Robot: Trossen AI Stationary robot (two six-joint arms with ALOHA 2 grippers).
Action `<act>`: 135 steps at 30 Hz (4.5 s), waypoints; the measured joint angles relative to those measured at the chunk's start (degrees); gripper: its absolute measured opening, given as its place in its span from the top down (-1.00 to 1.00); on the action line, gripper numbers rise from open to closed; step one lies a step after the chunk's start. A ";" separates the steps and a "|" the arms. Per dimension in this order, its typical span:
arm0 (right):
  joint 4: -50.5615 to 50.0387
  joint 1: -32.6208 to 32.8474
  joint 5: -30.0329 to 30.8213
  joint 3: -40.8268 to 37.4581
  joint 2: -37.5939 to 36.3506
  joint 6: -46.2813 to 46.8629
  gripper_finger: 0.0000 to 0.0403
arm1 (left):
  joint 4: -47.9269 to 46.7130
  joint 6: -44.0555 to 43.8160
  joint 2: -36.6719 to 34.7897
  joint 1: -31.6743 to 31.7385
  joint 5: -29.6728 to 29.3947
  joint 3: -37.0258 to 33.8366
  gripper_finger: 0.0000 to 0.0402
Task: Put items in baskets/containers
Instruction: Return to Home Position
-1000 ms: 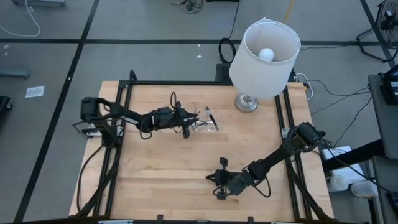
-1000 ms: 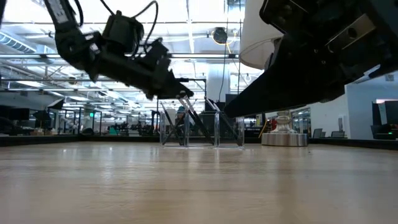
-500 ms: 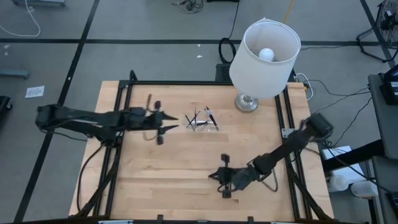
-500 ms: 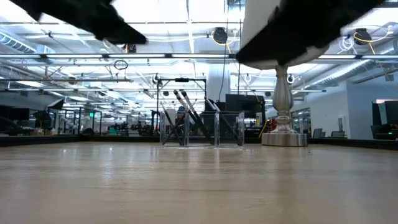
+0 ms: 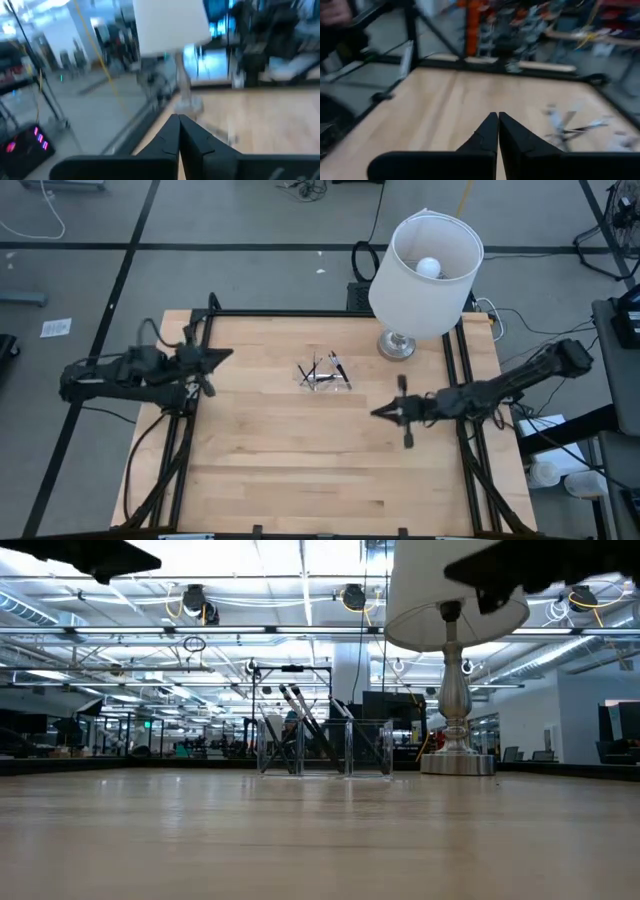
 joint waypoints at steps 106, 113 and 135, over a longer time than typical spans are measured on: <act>-15.00 -15.16 -3.91 -27.34 -52.78 5.31 1.00 | 18.69 -4.73 -4.81 13.01 29.03 -29.79 0.78; -15.02 -15.16 -3.91 -27.34 -52.78 5.31 1.00 | 18.69 -4.73 -4.81 13.01 29.03 -29.79 0.78; -15.02 -15.17 -3.91 -27.34 -52.78 5.32 1.00 | 18.69 -4.73 -4.81 13.01 29.03 -29.79 0.78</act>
